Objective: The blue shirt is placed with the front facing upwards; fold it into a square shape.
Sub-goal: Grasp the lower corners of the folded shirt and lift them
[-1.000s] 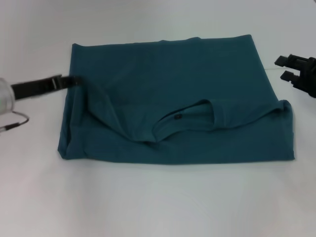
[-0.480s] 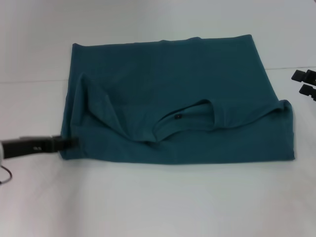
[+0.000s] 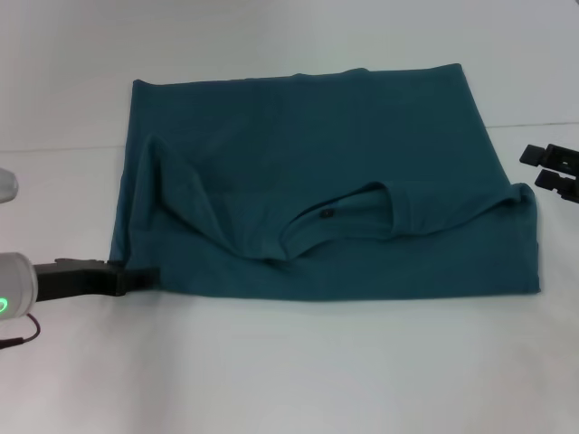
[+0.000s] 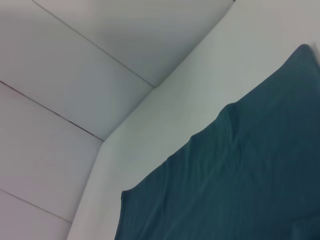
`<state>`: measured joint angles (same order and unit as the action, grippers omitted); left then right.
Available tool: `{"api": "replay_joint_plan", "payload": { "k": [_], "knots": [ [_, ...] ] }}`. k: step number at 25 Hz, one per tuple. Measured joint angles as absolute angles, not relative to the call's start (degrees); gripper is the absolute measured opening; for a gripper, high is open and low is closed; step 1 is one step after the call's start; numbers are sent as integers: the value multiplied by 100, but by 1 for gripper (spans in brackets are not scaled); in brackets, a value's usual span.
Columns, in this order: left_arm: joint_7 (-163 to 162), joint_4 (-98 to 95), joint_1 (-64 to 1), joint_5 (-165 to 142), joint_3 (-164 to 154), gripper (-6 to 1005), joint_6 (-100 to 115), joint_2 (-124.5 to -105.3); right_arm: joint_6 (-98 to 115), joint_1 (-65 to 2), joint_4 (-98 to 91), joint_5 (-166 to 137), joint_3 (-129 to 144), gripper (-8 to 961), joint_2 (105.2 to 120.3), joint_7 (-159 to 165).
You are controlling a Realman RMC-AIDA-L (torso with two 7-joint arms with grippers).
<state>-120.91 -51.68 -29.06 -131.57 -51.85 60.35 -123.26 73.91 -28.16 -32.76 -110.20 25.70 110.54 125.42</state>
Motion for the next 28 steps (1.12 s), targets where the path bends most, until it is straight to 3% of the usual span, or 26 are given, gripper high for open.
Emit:
{"api": "replay_joint_plan", "payload": {
  "k": [11,16,28],
  "knots": [
    [-11912,-4510,-3310,-13380,-5186,623,5590,-12304,7389,-2804,-3276,-11022,2681,695,11065,12576],
    [-11951,-4719,-3212,-13450,-5148,497,5516,-12358,7392,-2805,-3273,-11030,2692,693,11071,12601],
    [-11969,-4762,-3082,-13451,-5155,443,5251,-12381,7369,-2883,-3269,-11075,2731,694,11089,12635]
  ]
}}
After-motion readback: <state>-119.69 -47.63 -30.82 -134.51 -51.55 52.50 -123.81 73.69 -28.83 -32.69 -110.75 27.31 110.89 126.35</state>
